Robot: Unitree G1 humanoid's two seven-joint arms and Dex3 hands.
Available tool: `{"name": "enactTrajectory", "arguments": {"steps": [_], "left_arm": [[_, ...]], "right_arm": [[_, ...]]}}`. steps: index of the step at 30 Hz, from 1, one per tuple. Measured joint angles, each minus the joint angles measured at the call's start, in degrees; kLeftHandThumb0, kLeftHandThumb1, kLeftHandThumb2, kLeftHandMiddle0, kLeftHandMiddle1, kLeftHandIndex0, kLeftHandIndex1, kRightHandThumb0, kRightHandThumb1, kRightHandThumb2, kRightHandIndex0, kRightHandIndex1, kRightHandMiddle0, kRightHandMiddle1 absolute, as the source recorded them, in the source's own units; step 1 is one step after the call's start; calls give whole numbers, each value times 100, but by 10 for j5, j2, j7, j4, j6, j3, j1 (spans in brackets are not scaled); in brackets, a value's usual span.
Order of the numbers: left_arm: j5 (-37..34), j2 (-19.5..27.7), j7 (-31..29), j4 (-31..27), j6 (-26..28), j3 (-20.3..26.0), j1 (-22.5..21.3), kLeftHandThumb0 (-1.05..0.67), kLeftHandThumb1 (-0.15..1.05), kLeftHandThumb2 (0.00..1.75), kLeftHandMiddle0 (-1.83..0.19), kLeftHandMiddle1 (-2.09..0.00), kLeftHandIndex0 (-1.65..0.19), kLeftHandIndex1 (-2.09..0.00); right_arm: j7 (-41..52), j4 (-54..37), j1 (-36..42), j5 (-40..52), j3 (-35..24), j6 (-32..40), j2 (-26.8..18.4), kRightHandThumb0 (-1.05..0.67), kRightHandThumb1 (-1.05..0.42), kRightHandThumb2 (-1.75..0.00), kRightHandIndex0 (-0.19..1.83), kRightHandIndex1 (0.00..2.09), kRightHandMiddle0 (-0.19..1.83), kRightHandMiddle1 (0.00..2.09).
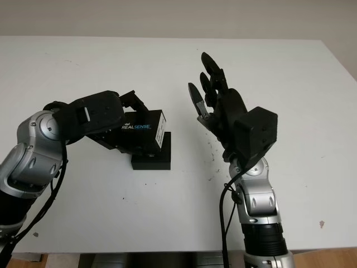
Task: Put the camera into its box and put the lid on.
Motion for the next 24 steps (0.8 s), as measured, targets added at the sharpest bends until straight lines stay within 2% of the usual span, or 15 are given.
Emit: {"name": "enactTrajectory", "arguments": {"steps": [5,6,9,18,24], "left_arm": [[-5,1,-20,0,31,-1,-6,-27,105,47,-30,-209,-21,-205],[-8,0,-25,-1,40,-1,-7,-27,105,47,-43,-209,-26,-207],[-15,1,-37,-1,74,-6,-13,-27,105,48,-62,-209,-34,-209],[-34,3,-47,-8,137,-27,-37,-28,105,47,-72,-209,-37,-209],[-40,6,-44,-17,167,-58,-60,-29,105,48,-86,-209,-39,-209]], "right_arm": [[1,0,0,6,0,-3,7,-63,-105,-44,0,6,-12,33],[0,0,1,6,0,-3,8,-64,-105,-44,0,6,-12,33],[-2,0,2,4,0,-3,10,-63,-105,-44,1,6,-11,33],[-10,0,4,1,1,-2,17,-64,-105,-44,1,6,-11,32],[-13,0,4,0,4,-2,22,-64,-105,-44,1,6,-10,33]]}}
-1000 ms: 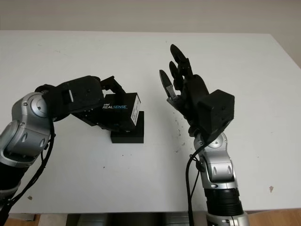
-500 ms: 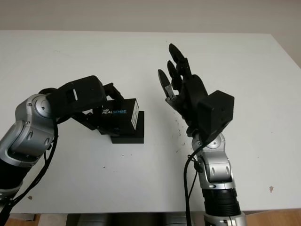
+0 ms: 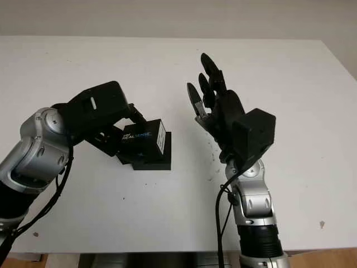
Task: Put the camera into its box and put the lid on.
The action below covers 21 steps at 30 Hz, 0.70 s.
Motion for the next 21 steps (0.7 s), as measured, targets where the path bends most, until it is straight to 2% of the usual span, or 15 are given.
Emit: {"name": "enactTrajectory", "arguments": {"steps": [3,14,21], "left_arm": [[-6,-2,7,-4,15,-8,-6,-29,105,48,-87,-209,-40,-209],[-35,-7,32,-6,59,-37,-35,-31,105,45,-48,-209,-36,-209],[-60,-4,43,-7,69,-41,-43,-31,105,46,-63,-209,-38,-209]], "right_arm": [[-5,0,0,-1,0,1,4,-65,-105,-44,1,6,-11,33],[-7,0,5,-12,1,2,6,-67,-105,-44,1,6,-11,33],[-9,0,6,-14,2,3,8,-67,-105,-44,2,6,-9,32]]}}
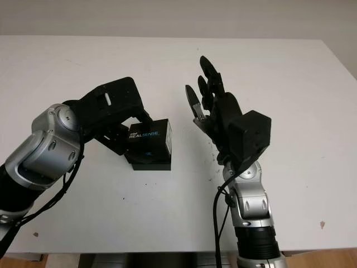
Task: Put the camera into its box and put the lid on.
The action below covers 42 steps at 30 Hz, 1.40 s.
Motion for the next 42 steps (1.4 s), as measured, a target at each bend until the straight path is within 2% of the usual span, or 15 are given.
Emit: {"name": "enactTrajectory", "arguments": {"steps": [7,12,14,15,16,17,18,20,21,23,25,27,35,38,42], "left_arm": [[-31,1,11,-14,2,0,0,-33,105,46,-64,-209,-34,-208],[-43,11,19,-31,9,-5,-1,-35,105,44,-54,-209,-32,-202],[-48,22,13,-42,14,-21,-7,-43,105,48,-19,-191,-5,-183],[-51,29,7,-44,18,-34,-15,-46,105,49,-7,-195,5,-191],[-54,38,-2,-46,23,-47,-28,-49,105,51,6,-178,12,-175],[-57,50,-15,-48,24,-64,-44,-53,105,53,12,-139,16,-142],[-62,64,-33,-52,27,-85,-63,-61,105,54,13,-75,18,-79],[-72,91,-64,-69,29,-122,-92,-67,105,56,11,-28,19,-31],[-76,99,-70,-76,30,-132,-96,-68,105,56,9,-22,19,-25],[-80,104,-72,-87,34,-143,-99,-67,105,57,9,-22,19,-24],[-86,105,-72,-94,40,-145,-99,-66,105,57,17,-38,19,-15],[-94,106,-72,-99,47,-146,-99,-65,105,57,18,-21,19,-3],[-117,114,-65,-105,52,-147,-99,-63,105,59,19,0,19,0],[-120,121,-67,-105,34,-149,-99,-65,105,61,19,0,19,0],[-107,139,-57,-102,-24,-146,-86,-62,105,58,19,0,19,0]], "right_arm": [[-5,-1,0,0,1,8,6,-68,-105,-43,2,6,-8,31],[-9,-1,0,-2,1,9,8,-68,-105,-43,3,6,-7,30],[-10,-1,0,-3,2,9,8,-69,-105,-42,3,6,-6,30],[-10,-1,0,-3,2,9,8,-69,-105,-42,3,6,-6,29],[-10,-1,0,-3,2,9,8,-69,-105,-42,3,6,-6,29],[-10,-1,0,-3,2,9,9,-69,-105,-42,3,6,-6,29],[-11,-1,0,-3,2,10,9,-69,-105,-42,4,6,-5,29],[-13,-2,0,-3,1,14,9,-68,-105,-41,3,6,-6,28],[-13,-3,0,-2,1,15,10,-68,-105,-42,3,6,-6,28],[-11,-3,0,-1,1,16,10,-68,-105,-42,2,6,-6,27],[-9,-3,0,0,1,16,10,-66,-105,-43,2,6,-6,26],[-8,-3,0,1,0,16,10,-66,-105,-43,2,6,-5,26],[-7,-3,0,2,-2,16,10,-68,-105,-41,3,6,-4,26],[-7,-2,0,2,-2,16,10,-69,-105,-41,3,6,-5,25],[-4,-2,-1,2,-2,16,9,-69,-105,-40,3,6,-4,25]]}}
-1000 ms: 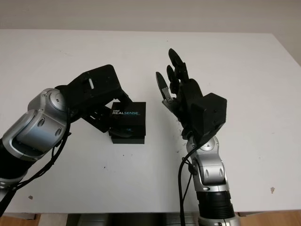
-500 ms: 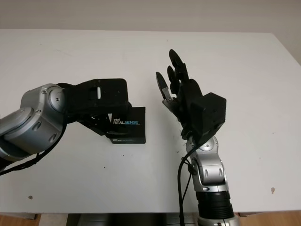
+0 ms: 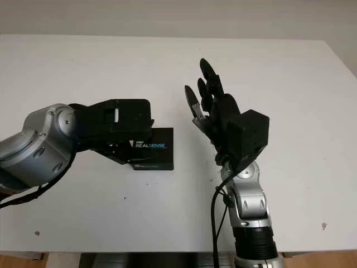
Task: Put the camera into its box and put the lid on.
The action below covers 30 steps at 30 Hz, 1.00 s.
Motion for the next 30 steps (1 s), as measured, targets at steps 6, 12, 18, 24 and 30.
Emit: {"name": "enactTrajectory", "arguments": {"steps": [6,12,18,24,30], "left_arm": [[35,29,18,46,-155,62,63,-65,105,63,19,0,19,0],[4,43,-9,102,-193,187,87,-73,105,63,17,-2,18,0],[-5,56,1,98,-224,280,149,-77,105,67,19,0,19,0],[8,16,103,87,-263,358,232,-76,105,65,19,0,19,0],[-28,-159,289,80,-371,473,344,-73,105,65,19,0,19,0]], "right_arm": [[11,7,-1,-2,-1,-22,-8,-65,-105,-43,3,6,-4,24],[19,21,-2,-7,-5,-48,-20,-65,-105,-44,2,5,-6,23],[24,26,-4,-7,-13,-50,-31,-67,-105,-44,-1,4,-7,20],[29,31,-7,-8,-15,-53,-35,-66,-105,-47,-4,3,-9,16],[34,42,-9,-18,-15,-52,-44,-68,-105,-55,-11,1,-13,11]]}}
